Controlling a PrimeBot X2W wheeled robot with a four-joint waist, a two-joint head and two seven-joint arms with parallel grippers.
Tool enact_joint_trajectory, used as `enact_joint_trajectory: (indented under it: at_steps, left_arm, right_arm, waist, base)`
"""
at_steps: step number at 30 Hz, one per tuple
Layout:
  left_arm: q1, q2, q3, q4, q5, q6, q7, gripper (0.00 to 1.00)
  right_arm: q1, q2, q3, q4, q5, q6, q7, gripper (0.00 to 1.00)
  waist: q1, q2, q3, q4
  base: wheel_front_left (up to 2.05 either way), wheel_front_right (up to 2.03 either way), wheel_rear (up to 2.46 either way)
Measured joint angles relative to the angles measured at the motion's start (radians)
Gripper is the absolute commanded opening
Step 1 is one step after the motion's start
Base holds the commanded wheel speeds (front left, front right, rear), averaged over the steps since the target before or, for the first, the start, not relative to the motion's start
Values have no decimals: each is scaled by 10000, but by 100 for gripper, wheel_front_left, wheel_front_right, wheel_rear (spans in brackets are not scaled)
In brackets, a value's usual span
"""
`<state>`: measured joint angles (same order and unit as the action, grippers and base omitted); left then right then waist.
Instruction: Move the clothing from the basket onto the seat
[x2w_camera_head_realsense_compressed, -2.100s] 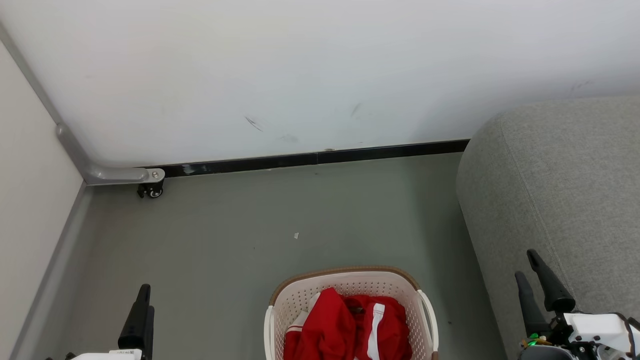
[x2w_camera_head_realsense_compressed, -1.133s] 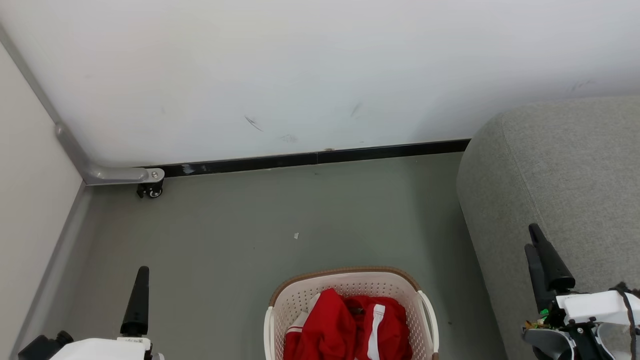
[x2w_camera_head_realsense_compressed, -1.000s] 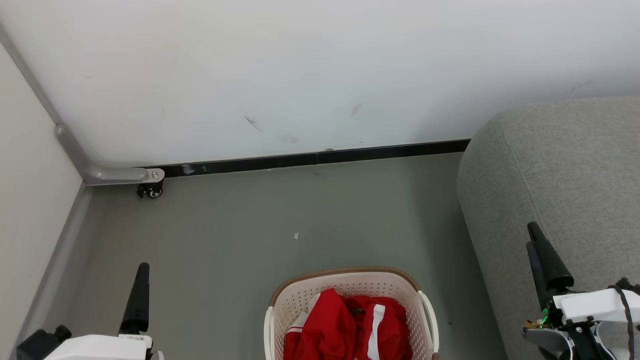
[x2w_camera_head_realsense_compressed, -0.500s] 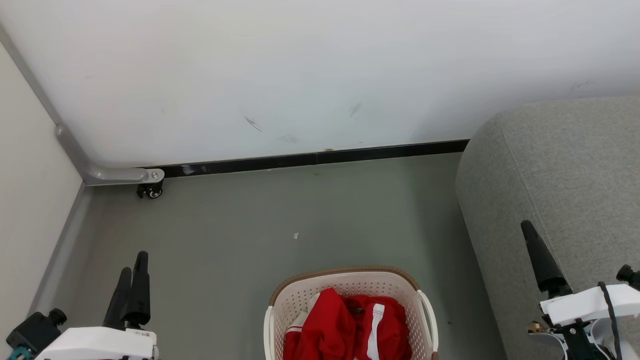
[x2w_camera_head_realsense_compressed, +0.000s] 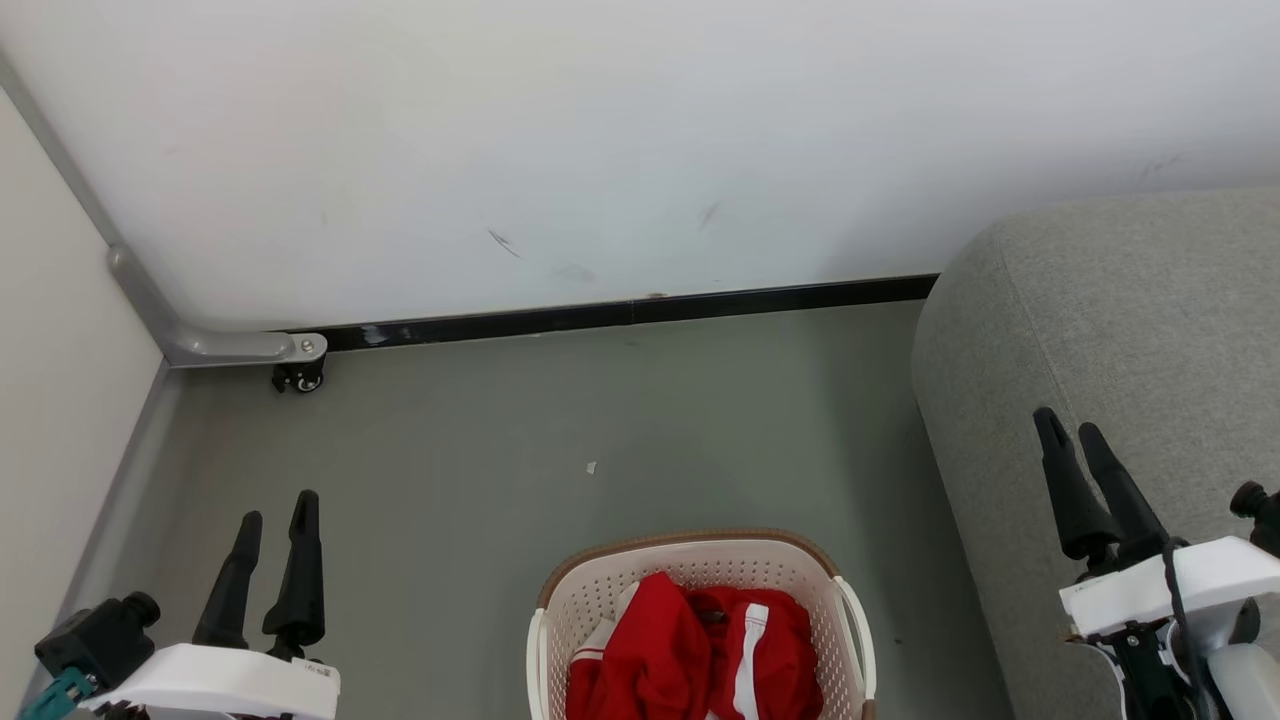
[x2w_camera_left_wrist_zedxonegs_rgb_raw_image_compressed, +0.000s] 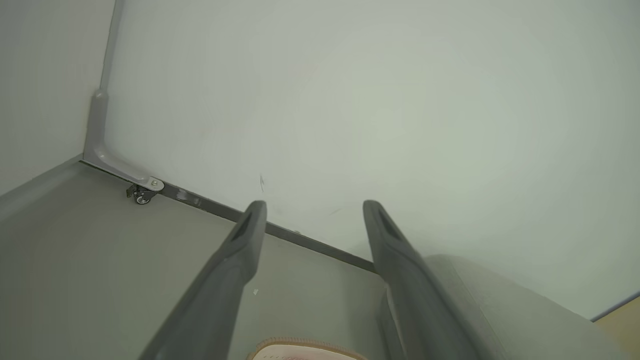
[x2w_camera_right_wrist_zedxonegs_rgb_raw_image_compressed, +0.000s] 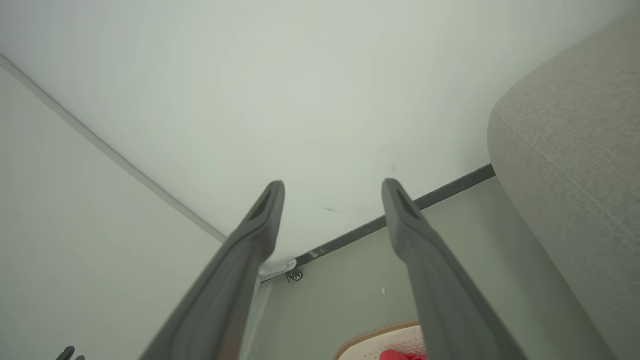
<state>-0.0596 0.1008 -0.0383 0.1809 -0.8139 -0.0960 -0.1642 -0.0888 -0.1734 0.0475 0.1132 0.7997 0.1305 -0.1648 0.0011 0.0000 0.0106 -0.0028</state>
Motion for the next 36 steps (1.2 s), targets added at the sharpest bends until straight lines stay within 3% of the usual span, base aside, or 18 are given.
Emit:
enact_joint_trajectory:
  at_steps: [22,36]
  left_arm:
    - [-7,247,-385,-107,4376,677,-834,100]
    - [-83,-6,-360,12,4840,802,-851,100]
  right_arm:
    - [-2,-27,178,336,-4725,2,-792,100]
    - [-15,311,-38,600,-5356,2,-834,100]
  waist:
    - [-5,0,-4,1]
    - [-5,0,15,-16]
  base:
    - [0,0,0]
    - [0,0,0]
